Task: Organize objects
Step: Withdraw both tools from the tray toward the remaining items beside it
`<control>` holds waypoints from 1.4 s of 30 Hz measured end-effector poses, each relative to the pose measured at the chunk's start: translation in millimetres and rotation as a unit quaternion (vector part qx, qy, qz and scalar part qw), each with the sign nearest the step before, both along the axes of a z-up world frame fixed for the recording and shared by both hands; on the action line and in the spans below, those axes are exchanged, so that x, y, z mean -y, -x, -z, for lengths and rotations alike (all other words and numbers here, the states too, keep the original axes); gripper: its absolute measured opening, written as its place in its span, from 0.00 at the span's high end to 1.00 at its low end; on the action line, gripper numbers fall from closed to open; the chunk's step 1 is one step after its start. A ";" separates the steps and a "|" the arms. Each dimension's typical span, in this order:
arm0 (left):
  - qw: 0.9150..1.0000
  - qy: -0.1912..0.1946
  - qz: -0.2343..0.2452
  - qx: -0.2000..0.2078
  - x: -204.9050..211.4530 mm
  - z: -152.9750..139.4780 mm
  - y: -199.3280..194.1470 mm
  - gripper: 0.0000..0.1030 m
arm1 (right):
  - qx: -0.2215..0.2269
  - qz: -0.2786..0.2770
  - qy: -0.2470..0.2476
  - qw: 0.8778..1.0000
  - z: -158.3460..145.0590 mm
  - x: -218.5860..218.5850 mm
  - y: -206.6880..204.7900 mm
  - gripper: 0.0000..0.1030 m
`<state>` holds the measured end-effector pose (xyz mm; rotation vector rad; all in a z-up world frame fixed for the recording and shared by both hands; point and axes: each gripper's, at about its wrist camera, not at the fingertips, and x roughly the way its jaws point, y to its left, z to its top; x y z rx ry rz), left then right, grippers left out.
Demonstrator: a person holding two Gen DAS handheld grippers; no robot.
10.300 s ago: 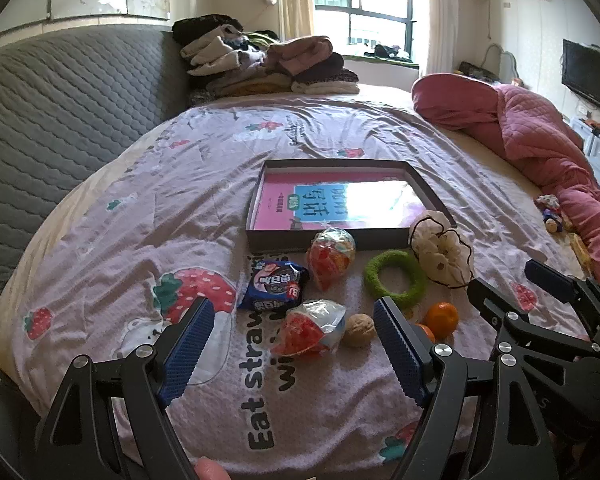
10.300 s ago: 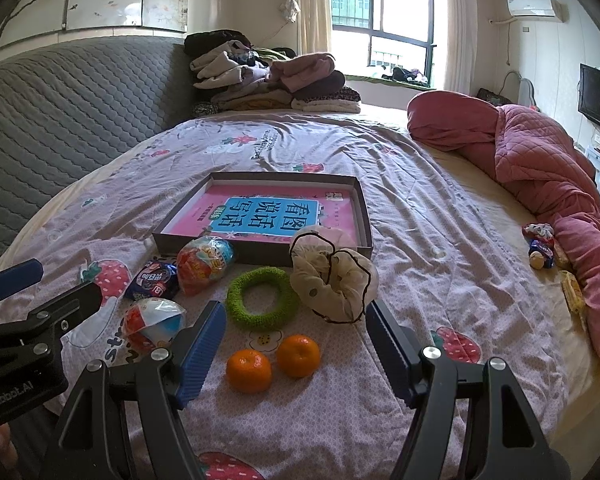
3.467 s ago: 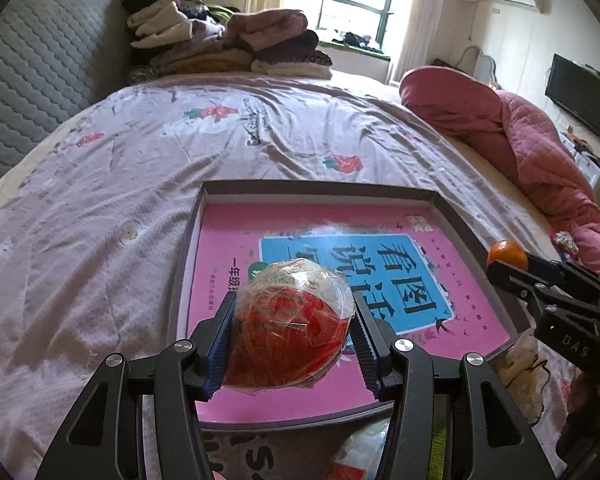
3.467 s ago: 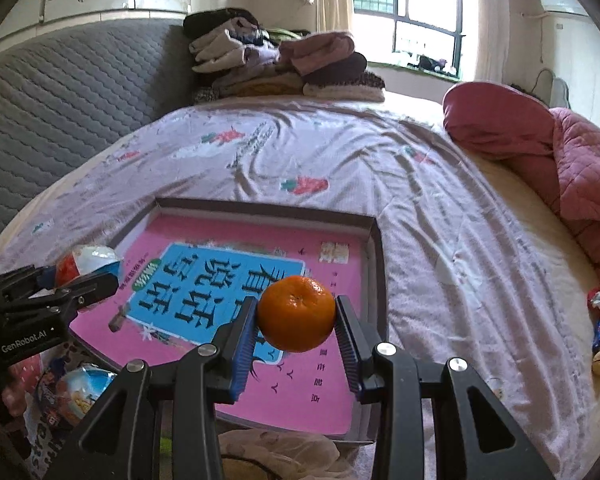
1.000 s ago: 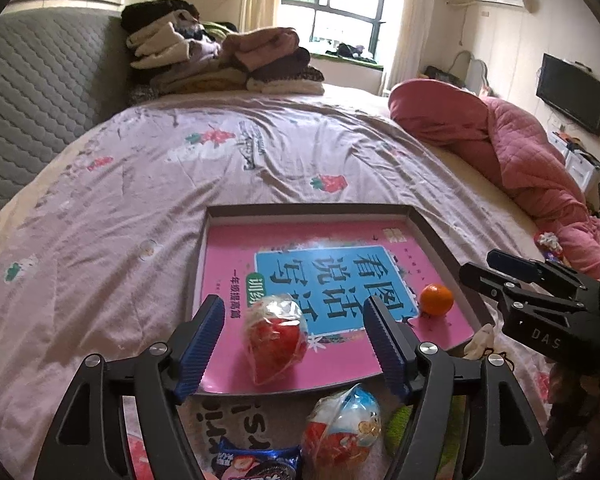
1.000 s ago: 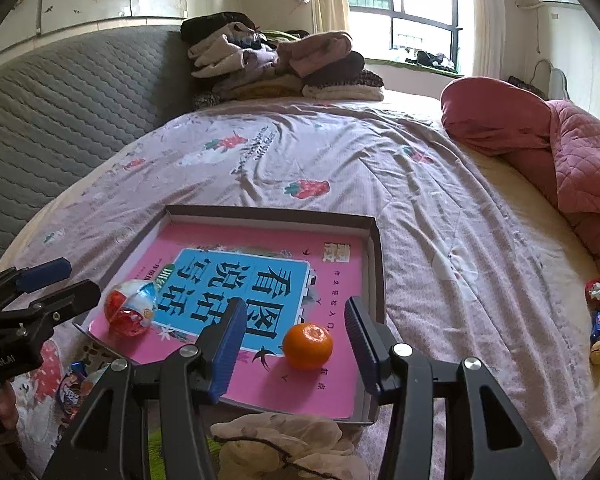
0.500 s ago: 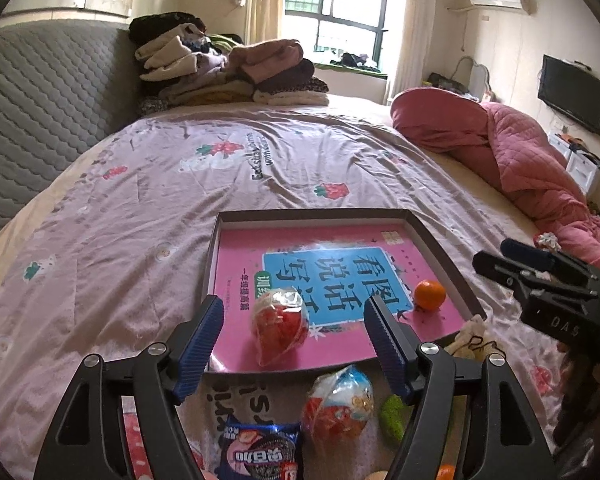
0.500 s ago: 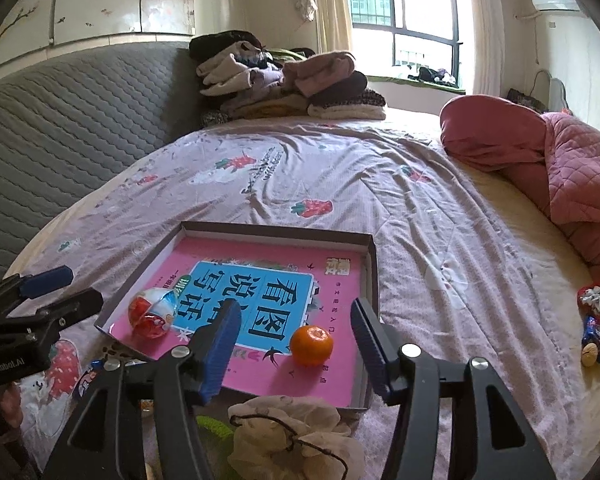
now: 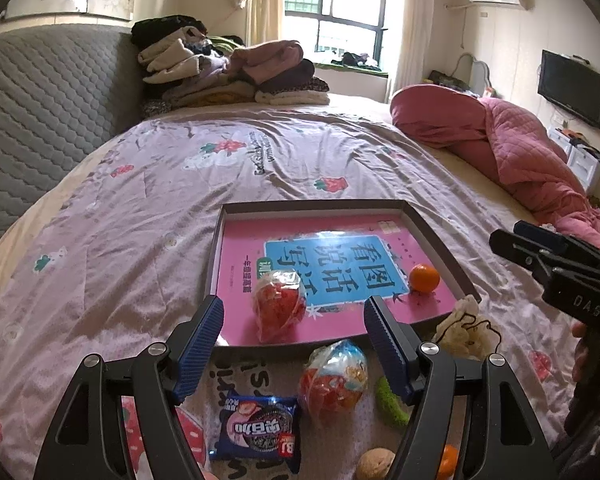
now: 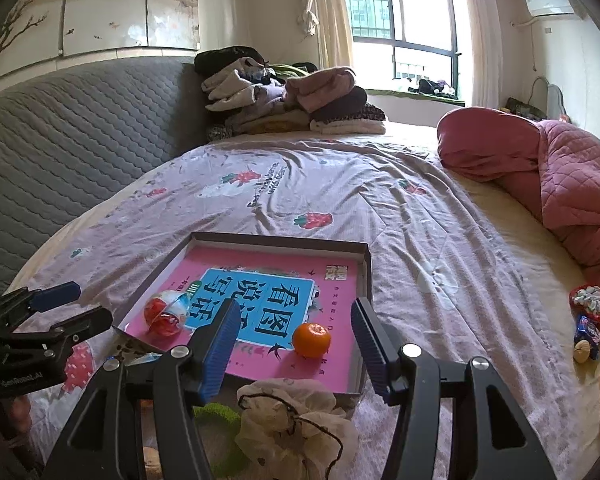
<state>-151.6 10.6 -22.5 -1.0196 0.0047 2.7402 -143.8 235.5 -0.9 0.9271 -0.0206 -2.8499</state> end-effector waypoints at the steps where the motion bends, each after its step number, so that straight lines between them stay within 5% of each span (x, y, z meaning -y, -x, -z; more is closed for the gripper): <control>1: 1.000 0.000 0.000 0.000 -0.3 0.4 -0.5 0.28 | -0.002 0.001 0.000 1.000 -0.2 -0.4 -2.1 0.45; 42: 0.998 0.027 0.032 0.044 -12.4 42.0 -12.2 0.28 | 0.068 0.013 -0.018 0.997 45.6 -3.1 -18.7 0.44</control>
